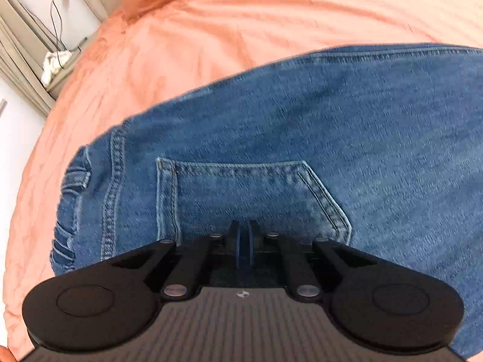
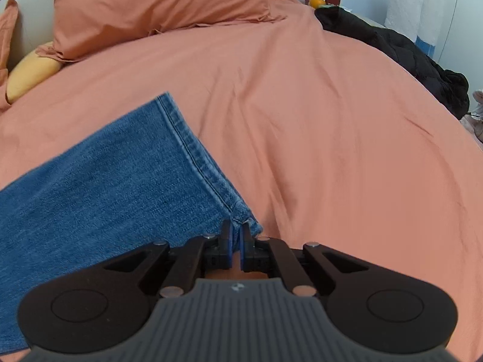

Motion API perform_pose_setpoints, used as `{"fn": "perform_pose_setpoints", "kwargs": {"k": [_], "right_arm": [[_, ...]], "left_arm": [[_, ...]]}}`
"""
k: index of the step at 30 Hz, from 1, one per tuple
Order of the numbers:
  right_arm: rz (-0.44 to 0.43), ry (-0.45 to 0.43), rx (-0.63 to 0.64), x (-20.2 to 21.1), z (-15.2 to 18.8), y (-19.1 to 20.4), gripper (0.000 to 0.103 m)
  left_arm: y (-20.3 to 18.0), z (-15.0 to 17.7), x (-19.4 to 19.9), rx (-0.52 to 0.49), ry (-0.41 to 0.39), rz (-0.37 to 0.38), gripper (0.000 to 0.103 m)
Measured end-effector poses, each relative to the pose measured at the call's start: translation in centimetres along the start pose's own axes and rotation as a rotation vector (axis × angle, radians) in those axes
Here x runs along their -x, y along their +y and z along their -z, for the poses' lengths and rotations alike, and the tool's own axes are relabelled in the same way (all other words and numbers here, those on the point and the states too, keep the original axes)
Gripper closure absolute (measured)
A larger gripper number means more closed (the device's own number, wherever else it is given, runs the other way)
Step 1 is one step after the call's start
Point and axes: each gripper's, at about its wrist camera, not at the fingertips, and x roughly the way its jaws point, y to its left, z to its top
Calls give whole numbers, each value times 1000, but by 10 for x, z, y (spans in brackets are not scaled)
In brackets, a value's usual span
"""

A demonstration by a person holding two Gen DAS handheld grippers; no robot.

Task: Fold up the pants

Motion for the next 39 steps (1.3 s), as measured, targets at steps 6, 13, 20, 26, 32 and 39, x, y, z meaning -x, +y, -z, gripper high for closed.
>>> {"fn": "perform_pose_setpoints", "kwargs": {"k": [6,13,20,26,32,39], "right_arm": [[33,-13,98,25,-10,11,90],[-242,-20,200,62,-5,74,88],[-428,-44,370,67,-1,200,87],[-313,25,384,5,-15,239,88],[-283,29,300,-33,-45,245,91],[-262,46,309,-24,-52,241,77]], "left_arm": [[-4,-14,18,-26,-108,85,91],[-45,-39,23,-158,-187,270,87],[-85,-65,-3,-152,-203,313,84],[-83,-95,-30,-28,-191,300,92],[-91,-116,-49,-28,-199,258,97],[-80,-121,-38,29,-193,224,96]]}}
